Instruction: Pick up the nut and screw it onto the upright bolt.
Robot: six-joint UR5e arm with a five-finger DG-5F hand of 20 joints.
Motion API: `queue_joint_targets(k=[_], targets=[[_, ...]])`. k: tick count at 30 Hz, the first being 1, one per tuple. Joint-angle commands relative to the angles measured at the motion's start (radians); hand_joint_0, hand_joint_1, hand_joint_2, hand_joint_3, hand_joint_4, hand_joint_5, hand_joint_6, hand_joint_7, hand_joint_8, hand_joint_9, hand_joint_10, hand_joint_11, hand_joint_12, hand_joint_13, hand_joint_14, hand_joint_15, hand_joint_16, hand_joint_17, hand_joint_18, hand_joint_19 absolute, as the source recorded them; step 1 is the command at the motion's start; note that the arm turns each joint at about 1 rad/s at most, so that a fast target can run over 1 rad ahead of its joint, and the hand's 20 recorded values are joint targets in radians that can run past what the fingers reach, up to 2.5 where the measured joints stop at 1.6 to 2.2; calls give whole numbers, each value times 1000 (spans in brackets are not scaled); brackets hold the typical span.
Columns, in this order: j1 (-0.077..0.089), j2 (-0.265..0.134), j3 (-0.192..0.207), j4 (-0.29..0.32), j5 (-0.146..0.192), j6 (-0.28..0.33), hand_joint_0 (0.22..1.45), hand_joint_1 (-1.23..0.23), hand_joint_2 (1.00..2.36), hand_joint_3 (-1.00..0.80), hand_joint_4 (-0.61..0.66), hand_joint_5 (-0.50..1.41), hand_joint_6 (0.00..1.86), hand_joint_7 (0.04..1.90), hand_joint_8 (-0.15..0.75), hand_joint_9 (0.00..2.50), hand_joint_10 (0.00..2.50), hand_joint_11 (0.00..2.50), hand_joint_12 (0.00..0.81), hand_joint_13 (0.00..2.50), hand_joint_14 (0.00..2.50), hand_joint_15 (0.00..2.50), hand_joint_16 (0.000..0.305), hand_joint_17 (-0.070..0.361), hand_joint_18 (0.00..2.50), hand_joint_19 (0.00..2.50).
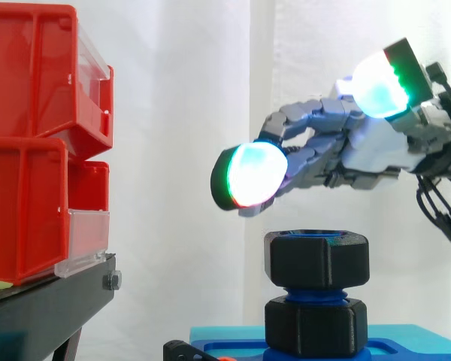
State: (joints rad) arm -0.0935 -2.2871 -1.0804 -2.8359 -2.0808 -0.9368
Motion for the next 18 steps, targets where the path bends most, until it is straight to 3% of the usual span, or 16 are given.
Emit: queue_joint_targets(k=[1,6,18], targets=[[17,0,-55,72,27,29,478,-170,1000,-500,139,-186,501,608,195,333,0,0,283,125,0,0,32,71,0,0],[28,-3,-59,89,34,29,478,-168,1000,-500,140,-186,501,608,195,329,0,0,283,125,0,0,32,72,0,0],[31,-18,-59,138,38,23,479,-163,1000,-500,142,-185,501,623,199,329,0,0,283,131,0,0,32,71,0,0]])
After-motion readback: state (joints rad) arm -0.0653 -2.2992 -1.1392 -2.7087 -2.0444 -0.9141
